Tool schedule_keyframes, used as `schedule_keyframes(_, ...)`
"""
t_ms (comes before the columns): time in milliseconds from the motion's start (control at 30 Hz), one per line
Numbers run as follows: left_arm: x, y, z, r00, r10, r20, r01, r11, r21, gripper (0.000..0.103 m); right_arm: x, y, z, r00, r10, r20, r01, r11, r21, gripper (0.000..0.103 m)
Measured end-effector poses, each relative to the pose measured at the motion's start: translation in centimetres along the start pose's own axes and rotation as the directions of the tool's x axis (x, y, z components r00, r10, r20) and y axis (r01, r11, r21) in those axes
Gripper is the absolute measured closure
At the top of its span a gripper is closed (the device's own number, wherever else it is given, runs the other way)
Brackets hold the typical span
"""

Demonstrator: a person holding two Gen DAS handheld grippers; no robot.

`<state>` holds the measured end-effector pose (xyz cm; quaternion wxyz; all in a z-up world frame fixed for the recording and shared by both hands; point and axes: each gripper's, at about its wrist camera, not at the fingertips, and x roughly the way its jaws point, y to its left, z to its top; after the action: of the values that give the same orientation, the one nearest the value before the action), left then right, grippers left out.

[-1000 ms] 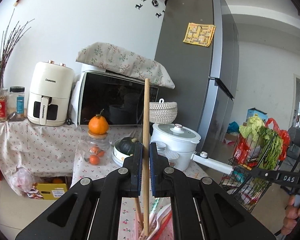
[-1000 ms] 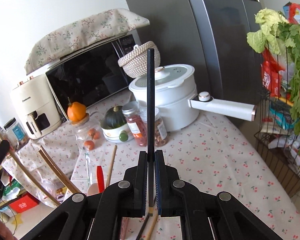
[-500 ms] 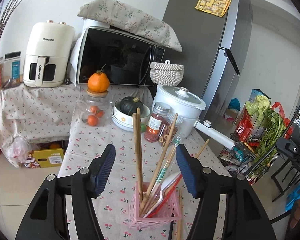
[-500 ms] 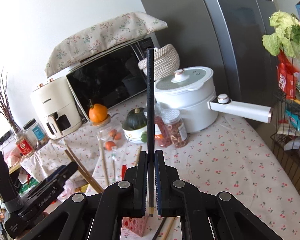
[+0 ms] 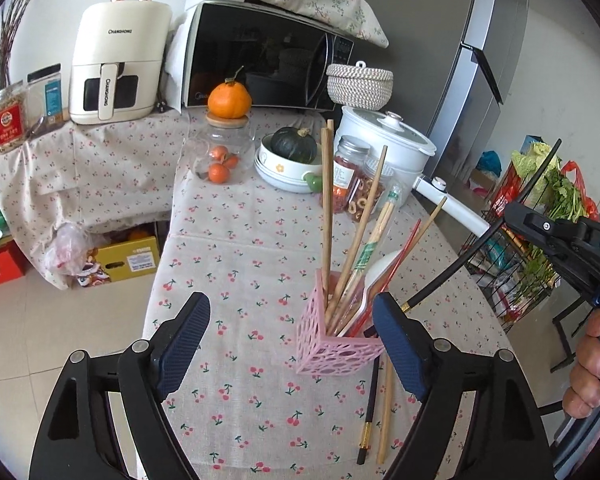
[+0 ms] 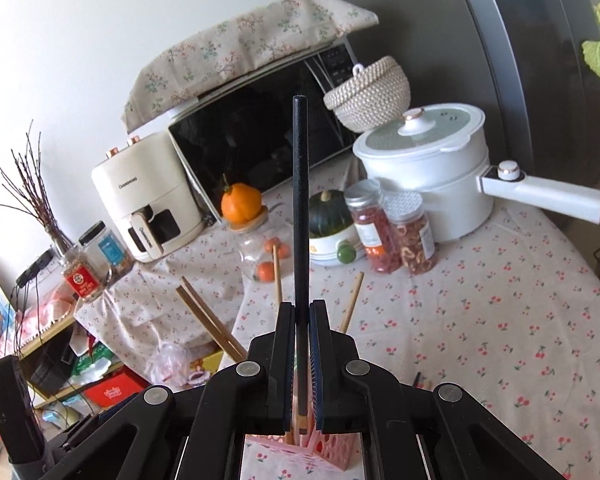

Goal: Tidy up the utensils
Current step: 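Drop the black chopstick into the pink basket by opening the right tool, then move the right tool toward the remaining black and wooden chopsticks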

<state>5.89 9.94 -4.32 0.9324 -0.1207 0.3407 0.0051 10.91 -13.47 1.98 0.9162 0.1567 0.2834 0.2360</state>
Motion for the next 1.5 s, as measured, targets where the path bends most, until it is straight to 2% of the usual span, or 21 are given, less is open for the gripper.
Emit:
schedule_keyframes(233,0.7,-0.1,-0.6,0.997,-0.002,-0.073,0.003,1.000,0.017,0.017,3.7,0.0,-1.1,0.995,0.003,-0.103,0.000,1.000,0.031,0.095)
schedule_keyframes(433,1.0,-1.2,-1.1,0.994,-0.006,-0.105,0.012,0.998,0.057,0.017,3.8,-0.9,-0.8,0.995,0.016,-0.099,-0.010,0.998,0.062,0.091)
schedule_keyframes(500,1.0,-1.5,-1.2,0.994,-0.008,-0.111,0.015,0.998,0.064,0.017,3.1,-1.3,-0.5,0.996,0.017,-0.083,-0.012,0.998,0.069,0.073)
schedule_keyframes(600,0.8,-2.0,-1.3,0.994,-0.009,-0.113,0.019,0.997,0.080,0.017,1.9,-1.7,-0.3,0.999,-0.002,-0.054,0.005,0.998,0.061,0.055)
schedule_keyframes(800,0.7,-2.9,-2.0,0.993,-0.007,-0.121,0.021,0.993,0.115,0.016,0.4,-3.3,-0.5,0.995,-0.073,-0.071,0.074,0.997,0.014,0.035)
schedule_keyframes(900,0.7,-3.3,-2.5,0.991,0.011,-0.131,0.008,0.990,0.139,0.011,-0.1,-4.0,-1.2,0.988,-0.125,-0.095,0.124,0.992,-0.022,0.023)
schedule_keyframes(1033,0.7,-3.6,-3.3,0.992,0.013,-0.129,0.008,0.986,0.164,0.002,-0.6,-4.9,-2.5,0.974,-0.200,-0.105,0.192,0.978,-0.088,0.013)
schedule_keyframes(1100,0.6,-3.6,-3.7,0.992,0.007,-0.126,0.014,0.986,0.164,0.000,-0.8,-5.3,-3.1,0.966,-0.235,-0.111,0.223,0.968,-0.113,0.002)
schedule_keyframes(1200,0.6,-3.6,-4.2,0.994,0.011,-0.108,0.008,0.985,0.174,0.000,-0.8,-6.0,-4.0,0.955,-0.270,-0.124,0.253,0.958,-0.136,0.000)
schedule_keyframes(1400,1.5,-3.4,-5.0,0.992,-0.035,-0.125,0.052,0.989,0.136,0.000,0.7,-8.1,-5.9,0.920,-0.337,-0.201,0.313,0.939,-0.142,0.000)
schedule_keyframes(1500,2.6,-3.2,-5.3,0.989,-0.014,-0.144,0.036,0.989,0.146,0.000,2.1,-9.3,-6.7,0.908,-0.345,-0.237,0.325,0.938,-0.120,0.000)
